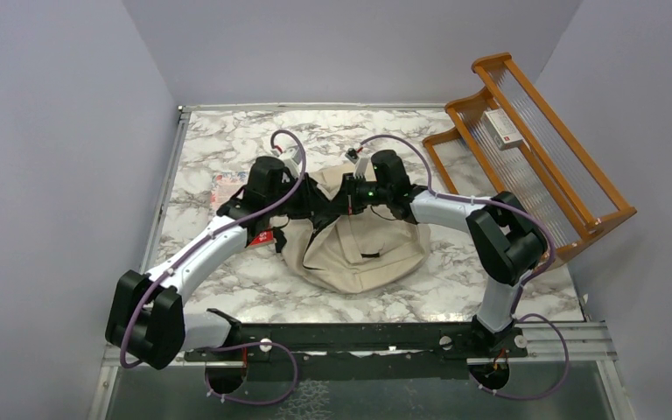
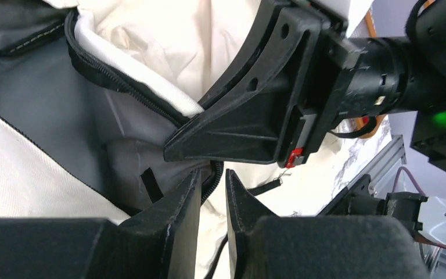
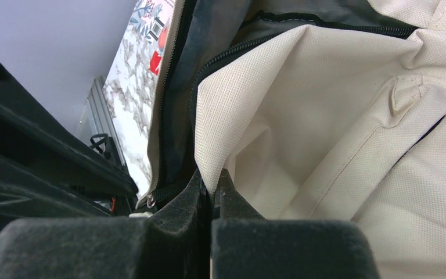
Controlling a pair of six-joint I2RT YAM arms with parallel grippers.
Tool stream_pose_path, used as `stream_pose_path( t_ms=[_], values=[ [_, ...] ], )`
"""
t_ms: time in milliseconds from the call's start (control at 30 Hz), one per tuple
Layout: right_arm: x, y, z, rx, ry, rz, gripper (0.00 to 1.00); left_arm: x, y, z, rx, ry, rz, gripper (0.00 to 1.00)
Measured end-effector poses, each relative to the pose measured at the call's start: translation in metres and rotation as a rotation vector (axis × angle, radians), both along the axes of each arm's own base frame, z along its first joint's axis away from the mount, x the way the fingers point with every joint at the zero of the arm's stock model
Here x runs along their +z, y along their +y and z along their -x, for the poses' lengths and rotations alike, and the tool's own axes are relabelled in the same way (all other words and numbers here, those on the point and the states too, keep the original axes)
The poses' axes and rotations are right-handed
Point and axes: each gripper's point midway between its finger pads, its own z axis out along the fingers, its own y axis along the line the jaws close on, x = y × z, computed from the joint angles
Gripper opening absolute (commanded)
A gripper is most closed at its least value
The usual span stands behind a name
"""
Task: Pack the student bag
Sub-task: Unzip the student bag at the center of the board.
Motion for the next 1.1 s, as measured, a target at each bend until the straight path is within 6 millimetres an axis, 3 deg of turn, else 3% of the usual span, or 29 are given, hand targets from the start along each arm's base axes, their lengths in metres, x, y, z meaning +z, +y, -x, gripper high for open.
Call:
stream_pose_path(
  t_ms=[267, 500, 600, 867, 1100],
  values=[
    [0.001, 0.000, 0.000, -0.004, 0.000, -0.001, 0.00, -0.026, 0.012, 0.018, 0.027, 0.057, -0.056, 0.34],
    [0.001, 0.000, 0.000, -0.003, 0.000, 0.000, 0.01, -0.004, 0.029, 0.038, 0.059, -0.021, -0.039, 0.50],
    [0.001, 0.000, 0.000, -0.003, -0.002, 0.000, 0.01, -0.010, 0.031, 0.046, 0.054, -0.018, -0.038, 0.52],
    [0.000, -0.001, 0.000, -0.003, 0.004, 0.004, 0.01, -0.041, 0.034, 0.063, 0.007, 0.051, -0.073, 0.53],
    [0.000, -0.001, 0.000, -0.003, 0.004, 0.004, 0.00, -0.062, 0.034, 0.062, -0.006, 0.105, -0.114, 0.38]
  ],
)
